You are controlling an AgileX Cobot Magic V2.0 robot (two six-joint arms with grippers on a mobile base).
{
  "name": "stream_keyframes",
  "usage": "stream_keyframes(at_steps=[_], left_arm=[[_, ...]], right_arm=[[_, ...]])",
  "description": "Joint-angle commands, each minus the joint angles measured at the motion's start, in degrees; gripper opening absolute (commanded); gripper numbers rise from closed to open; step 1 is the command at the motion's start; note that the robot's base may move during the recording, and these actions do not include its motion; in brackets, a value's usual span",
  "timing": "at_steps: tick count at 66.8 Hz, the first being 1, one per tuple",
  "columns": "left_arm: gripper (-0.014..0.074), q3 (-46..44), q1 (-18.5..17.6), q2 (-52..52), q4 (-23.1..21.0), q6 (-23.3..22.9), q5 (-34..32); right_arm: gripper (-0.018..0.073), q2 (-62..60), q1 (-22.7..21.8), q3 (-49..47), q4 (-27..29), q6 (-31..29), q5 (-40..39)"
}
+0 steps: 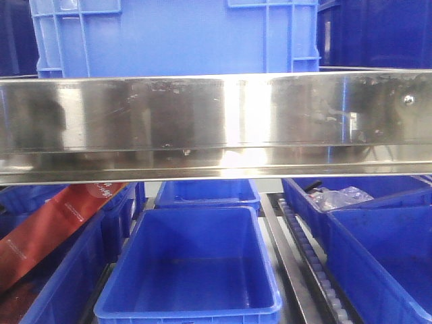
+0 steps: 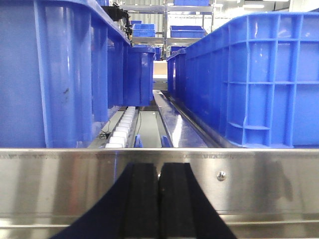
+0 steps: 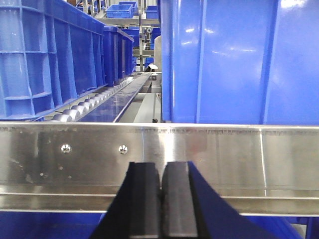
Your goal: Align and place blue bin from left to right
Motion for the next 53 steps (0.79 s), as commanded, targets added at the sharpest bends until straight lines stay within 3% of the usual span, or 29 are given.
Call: stream_keyframes(at_steps=[1, 53], left_arm=[[-0.0111, 0.0, 0.2, -0.3, 0.9, -1.2, -0.8], [-0.0111, 0.0, 0.2, -0.3, 1.3, -1.2, -1.0]], right_arm=[[-0.0069, -0.2, -0.3, 0.0, 0.2, 0.3, -0.8], [-0.0069, -0.2, -0.3, 0.0, 0.2, 0.3, -0.8]])
